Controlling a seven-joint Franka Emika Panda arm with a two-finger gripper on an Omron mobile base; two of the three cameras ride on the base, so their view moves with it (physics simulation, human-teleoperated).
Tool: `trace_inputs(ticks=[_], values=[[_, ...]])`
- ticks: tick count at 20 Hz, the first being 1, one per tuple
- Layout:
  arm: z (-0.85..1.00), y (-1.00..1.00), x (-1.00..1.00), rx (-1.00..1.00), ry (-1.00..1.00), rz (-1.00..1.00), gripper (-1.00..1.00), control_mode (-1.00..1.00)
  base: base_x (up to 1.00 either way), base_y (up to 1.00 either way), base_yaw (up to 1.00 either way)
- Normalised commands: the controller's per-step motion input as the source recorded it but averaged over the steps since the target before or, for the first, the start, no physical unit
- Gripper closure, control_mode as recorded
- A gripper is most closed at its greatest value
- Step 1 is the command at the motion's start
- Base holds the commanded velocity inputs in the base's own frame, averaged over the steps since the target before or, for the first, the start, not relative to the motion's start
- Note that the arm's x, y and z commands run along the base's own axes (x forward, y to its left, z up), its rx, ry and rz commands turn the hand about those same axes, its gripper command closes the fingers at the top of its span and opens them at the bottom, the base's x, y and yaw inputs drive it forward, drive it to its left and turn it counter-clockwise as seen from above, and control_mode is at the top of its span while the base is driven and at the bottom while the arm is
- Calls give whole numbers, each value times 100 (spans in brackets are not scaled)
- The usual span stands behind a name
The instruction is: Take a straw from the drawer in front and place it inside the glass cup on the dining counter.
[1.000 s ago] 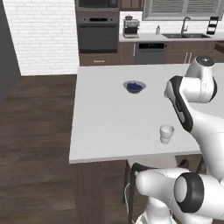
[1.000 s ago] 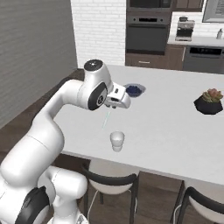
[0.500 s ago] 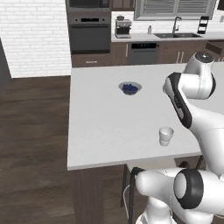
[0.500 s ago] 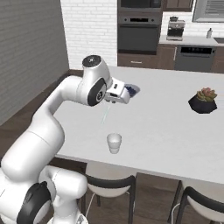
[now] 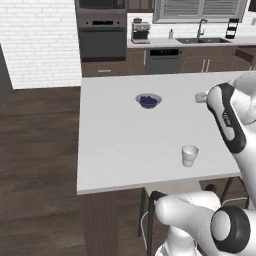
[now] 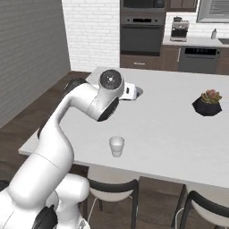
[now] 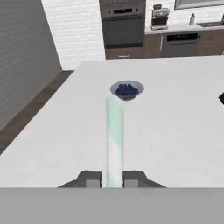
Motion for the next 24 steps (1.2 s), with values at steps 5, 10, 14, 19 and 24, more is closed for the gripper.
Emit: trace_inputs(ticks=[5, 10, 14, 19, 24], values=[[15, -20, 3, 12, -29, 49, 100, -100, 0, 0, 0], [2, -1, 34, 10, -13, 47, 100, -100, 0, 0, 0], [0, 1, 34, 8, -6, 45, 100, -100, 0, 0, 0], [-6, 7, 4, 4, -11, 44, 100, -100, 0, 0, 0], [-33, 4, -18, 0, -10, 30, 100, -100, 0, 0, 0]])
